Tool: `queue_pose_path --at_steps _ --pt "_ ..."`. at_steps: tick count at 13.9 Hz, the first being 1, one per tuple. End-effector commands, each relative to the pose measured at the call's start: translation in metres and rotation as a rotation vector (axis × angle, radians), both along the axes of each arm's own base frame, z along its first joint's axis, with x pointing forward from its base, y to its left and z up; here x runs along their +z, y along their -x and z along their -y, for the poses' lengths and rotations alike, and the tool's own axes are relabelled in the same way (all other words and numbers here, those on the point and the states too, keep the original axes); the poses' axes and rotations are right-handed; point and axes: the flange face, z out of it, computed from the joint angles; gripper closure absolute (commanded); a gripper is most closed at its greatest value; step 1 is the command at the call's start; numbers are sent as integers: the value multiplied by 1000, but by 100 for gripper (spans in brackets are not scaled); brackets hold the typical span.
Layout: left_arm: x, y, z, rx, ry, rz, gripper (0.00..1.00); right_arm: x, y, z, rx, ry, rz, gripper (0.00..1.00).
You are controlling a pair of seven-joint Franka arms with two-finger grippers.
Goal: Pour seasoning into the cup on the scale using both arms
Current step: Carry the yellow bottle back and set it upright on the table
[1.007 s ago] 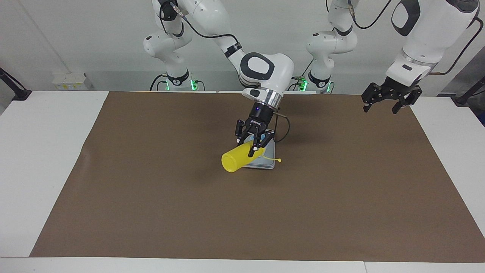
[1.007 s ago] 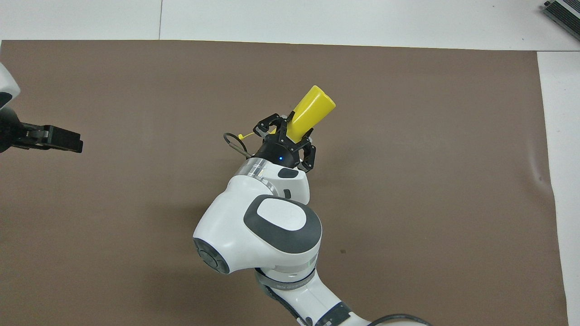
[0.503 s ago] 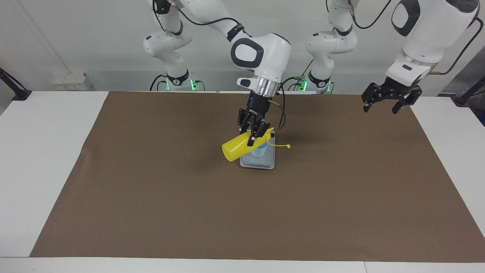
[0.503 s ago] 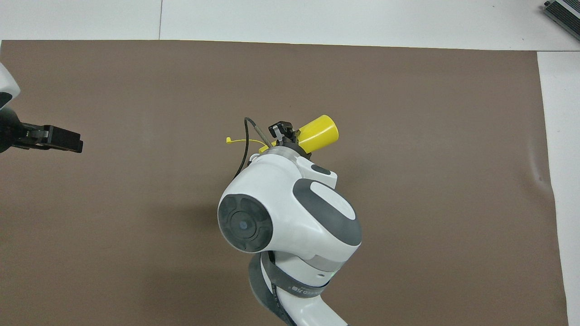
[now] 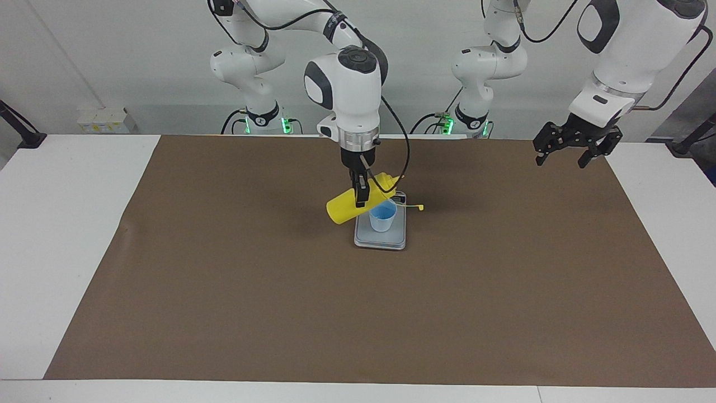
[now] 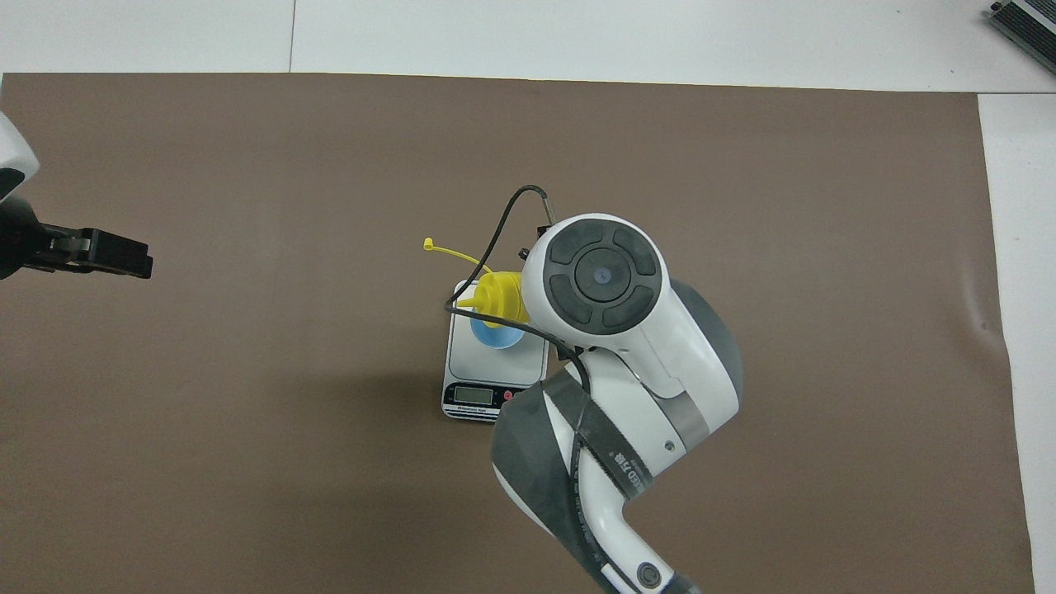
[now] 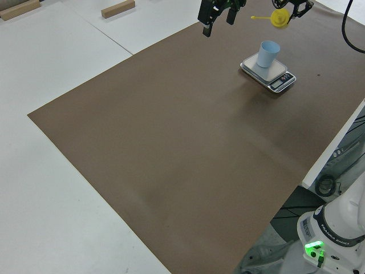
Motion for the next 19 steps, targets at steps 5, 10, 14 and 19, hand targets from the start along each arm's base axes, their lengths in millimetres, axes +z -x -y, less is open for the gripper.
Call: queue_pose_path --at_steps 5,10,14,19 --pt "0 9 5 -11 8 8 0 6 -7 55 27 -180 -191 100" --pt "-2 9 6 -11 8 8 0 -20 -17 143 120 -363 -303 100" --pt "-3 9 6 -8 7 6 0 -51 -7 222 86 -580 -305 100" --pt "-4 9 6 -9 7 5 0 -103 8 324 96 -743 -245 100"
